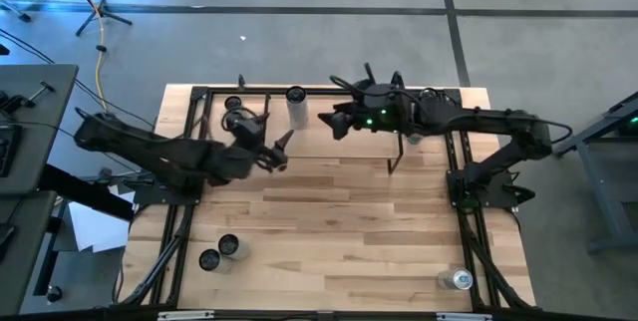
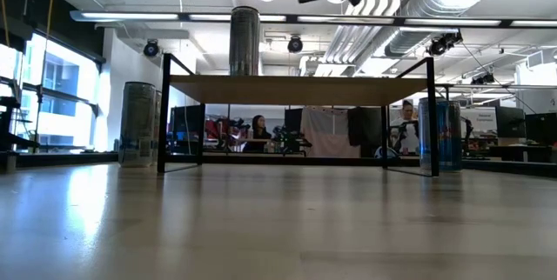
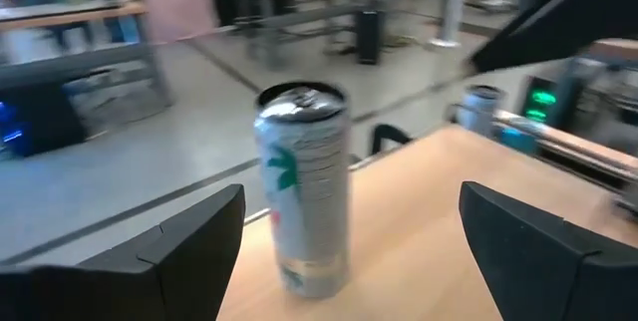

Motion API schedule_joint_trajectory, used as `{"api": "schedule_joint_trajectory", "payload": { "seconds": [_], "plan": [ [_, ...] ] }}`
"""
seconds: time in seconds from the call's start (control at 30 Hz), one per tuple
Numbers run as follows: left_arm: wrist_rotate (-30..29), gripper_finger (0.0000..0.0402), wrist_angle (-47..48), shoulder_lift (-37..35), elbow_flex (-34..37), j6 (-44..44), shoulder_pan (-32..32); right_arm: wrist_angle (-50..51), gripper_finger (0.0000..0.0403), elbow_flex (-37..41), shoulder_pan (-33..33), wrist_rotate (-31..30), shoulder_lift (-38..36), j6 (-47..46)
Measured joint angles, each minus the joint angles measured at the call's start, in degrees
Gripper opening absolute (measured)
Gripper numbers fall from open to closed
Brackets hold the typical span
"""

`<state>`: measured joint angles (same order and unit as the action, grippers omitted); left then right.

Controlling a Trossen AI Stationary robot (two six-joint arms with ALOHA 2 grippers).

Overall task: Place canned beverage on shelf
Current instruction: Put the right white pink soda can on the shelf

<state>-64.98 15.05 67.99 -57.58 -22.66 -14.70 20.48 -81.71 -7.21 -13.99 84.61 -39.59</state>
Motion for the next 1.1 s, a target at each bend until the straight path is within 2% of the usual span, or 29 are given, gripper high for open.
{"api": "schedule_joint_trajectory", "payload": {
  "seconds": [0.17,0.37,0.47,0.57,0.63,0.7,0.8,0.83,1.0,1.1],
  "plan": [
    [1.9,0.0337,0.1,-4.4,0.0,2.3,-1.4,-6.1,0.0303,0.0,-1.1,3.4,3.2,0.2],
    [6.3,0.0337,-0.1,-7.8,0.0,5.0,-2.1,-4.8,0.0300,0.0,-2.4,3.5,4.0,9.5],
    [6.4,0.0337,-0.3,-9.7,0.0,4.6,-2.1,-3.0,0.0282,0.0,-3.0,3.0,4.0,12.6],
    [6.1,0.0337,-0.3,-11.5,0.0,4.8,-1.9,-0.6,0.0240,0.0,-3.4,0.0,4.2,14.4],
    [5.8,0.0337,-0.3,-12.4,0.0,4.4,-1.6,1.0,0.0197,0.1,-3.4,-3.7,4.6,15.4],
    [5.6,0.0337,-0.3,-13.2,0.0,4.3,-1.3,0.1,0.0143,0.1,-3.5,-5.4,5.3,16.8],
    [4.4,0.0337,-0.4,-13.7,0.0,4.3,-1.0,-1.5,0.0041,0.1,-3.4,-4.9,6.6,19.0],
    [3.8,0.0337,-0.3,-13.6,0.0,4.3,-1.0,-2.0,0.0021,0.1,-3.3,-3.7,7.2,20.0],
    [-1.5,0.0337,0.1,-13.1,0.0,3.0,-0.2,-7.4,0.0016,0.1,-2.4,1.0,9.3,21.7],
    [-2.5,0.0335,0.3,-12.5,0.0,1.3,1.5,-9.0,0.0004,0.1,-1.9,1.9,9.8,23.1]
  ]
}}
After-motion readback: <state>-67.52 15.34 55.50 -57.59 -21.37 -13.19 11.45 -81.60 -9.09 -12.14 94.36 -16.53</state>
